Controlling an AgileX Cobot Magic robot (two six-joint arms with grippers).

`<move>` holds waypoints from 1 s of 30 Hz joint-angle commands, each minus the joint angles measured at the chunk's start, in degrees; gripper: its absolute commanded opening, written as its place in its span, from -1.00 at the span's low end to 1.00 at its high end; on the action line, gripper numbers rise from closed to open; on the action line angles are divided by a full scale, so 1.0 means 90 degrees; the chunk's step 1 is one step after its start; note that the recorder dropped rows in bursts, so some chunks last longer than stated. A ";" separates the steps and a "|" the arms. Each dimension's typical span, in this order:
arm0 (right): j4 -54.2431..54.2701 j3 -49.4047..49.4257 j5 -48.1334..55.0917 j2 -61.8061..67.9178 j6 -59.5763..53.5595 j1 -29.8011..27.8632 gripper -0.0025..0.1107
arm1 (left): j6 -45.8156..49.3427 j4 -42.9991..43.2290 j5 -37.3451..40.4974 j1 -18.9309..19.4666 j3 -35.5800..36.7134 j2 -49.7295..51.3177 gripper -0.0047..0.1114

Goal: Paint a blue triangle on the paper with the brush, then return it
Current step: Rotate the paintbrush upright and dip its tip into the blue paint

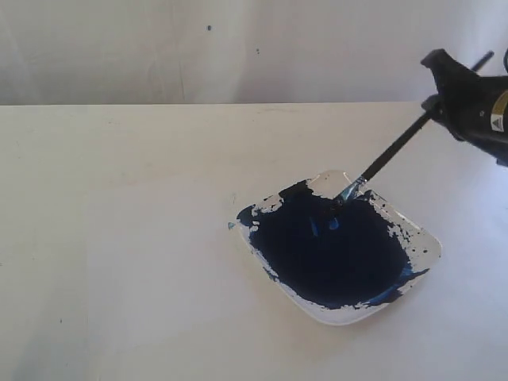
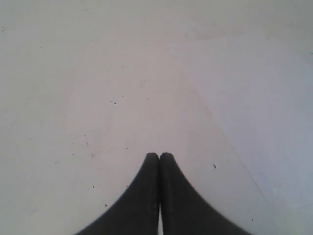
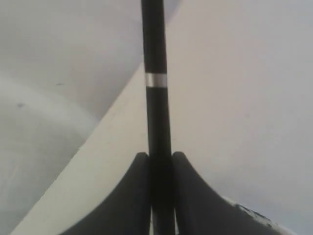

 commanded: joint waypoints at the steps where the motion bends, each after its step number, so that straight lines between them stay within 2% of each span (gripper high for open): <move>1: -0.0233 -0.0043 -0.1368 -0.0241 -0.1779 -0.0069 -0.91 | -0.0011 -0.0040 0.0020 -0.0027 0.0024 0.0019 -0.92; 3: -0.0233 -0.0043 -0.1766 -0.0256 -0.1932 -0.0056 -0.91 | -0.0011 -0.0040 0.0020 -0.0027 0.0024 0.0019 -0.92; 7: -0.0547 -0.0031 -0.2430 -0.0318 -0.1179 -0.0056 -0.91 | -0.0011 -0.0040 0.0020 -0.0027 0.0024 0.0019 -0.92; 17: -0.0409 0.0193 -0.4344 -0.0576 -0.4392 -0.0056 -0.91 | -0.0011 -0.0040 0.0020 -0.0027 0.0024 0.0019 -0.92; 24: 0.0557 0.1141 -0.4954 -0.0471 -0.5761 -0.0056 -0.91 | -0.0011 -0.0040 0.0020 -0.0027 0.0024 0.0019 -0.92; 30: 0.0542 0.1389 -0.4846 -0.0308 -0.5939 -0.0056 -0.91 | -0.0011 -0.0040 0.0020 -0.0027 0.0024 0.0019 -0.92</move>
